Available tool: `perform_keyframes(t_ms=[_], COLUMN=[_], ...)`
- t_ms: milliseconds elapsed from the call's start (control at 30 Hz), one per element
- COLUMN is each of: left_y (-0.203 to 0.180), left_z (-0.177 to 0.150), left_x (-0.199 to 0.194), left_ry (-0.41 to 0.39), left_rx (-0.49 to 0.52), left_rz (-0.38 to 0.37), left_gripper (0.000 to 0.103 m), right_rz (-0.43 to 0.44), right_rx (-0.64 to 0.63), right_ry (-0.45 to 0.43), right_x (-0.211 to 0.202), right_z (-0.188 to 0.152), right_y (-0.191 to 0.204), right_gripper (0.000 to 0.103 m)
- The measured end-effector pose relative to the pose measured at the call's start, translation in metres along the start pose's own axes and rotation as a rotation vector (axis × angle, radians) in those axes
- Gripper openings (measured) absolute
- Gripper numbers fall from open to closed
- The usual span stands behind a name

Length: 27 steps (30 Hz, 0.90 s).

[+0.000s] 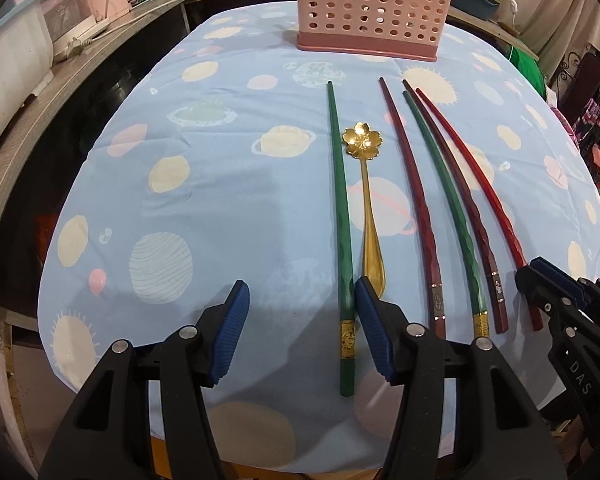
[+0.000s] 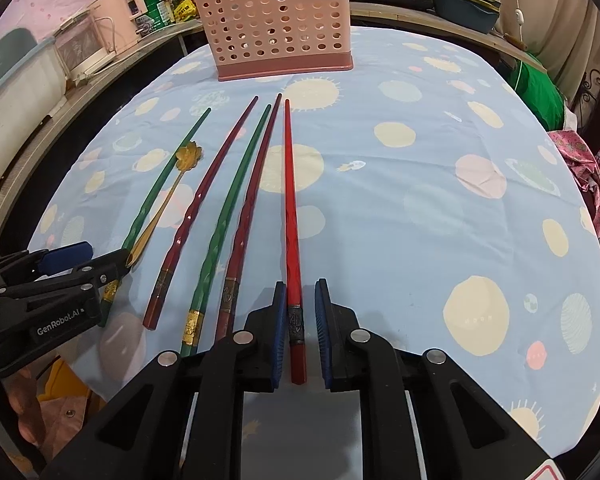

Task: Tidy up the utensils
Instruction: 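Grasp a green gold-banded chopstick with left gripper while right grasps a red chopstick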

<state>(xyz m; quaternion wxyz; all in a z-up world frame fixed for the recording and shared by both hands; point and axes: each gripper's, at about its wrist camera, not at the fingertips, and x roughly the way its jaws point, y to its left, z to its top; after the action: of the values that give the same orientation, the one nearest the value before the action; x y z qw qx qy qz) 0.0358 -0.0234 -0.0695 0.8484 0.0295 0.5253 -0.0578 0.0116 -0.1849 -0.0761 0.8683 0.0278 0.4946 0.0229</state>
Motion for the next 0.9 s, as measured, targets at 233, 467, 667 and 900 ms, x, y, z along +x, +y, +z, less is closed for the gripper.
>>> perform_keyframes(t_ms=[233, 467, 667, 900], left_y=[0.003, 0.003, 0.007, 0.014], left_z=[0.002, 0.0, 0.002, 0.009], left_x=[-0.002, -0.003, -0.004, -0.013], left_ry=[0.006, 0.0, 0.003, -0.002], left_rx=[0.011, 0.022, 0.011, -0.009], left_rz=[-0.006, -0.001, -0.01, -0.027], left_gripper=[0.03, 0.008, 0.007, 0.007], right_rz=[0.001, 0.001, 0.01, 0.023], right_rx=[-0.019, -0.025, -0.023, -0.016], right_ry=[0.008, 0.001, 0.006, -0.014], right_x=[0.001, 0.003, 0.003, -0.005], right_z=[0.002, 0.002, 0.005, 0.01], right_y=[0.002, 0.006, 0.006, 0.006], right_gripper=[0.013, 0.008, 0.007, 0.007])
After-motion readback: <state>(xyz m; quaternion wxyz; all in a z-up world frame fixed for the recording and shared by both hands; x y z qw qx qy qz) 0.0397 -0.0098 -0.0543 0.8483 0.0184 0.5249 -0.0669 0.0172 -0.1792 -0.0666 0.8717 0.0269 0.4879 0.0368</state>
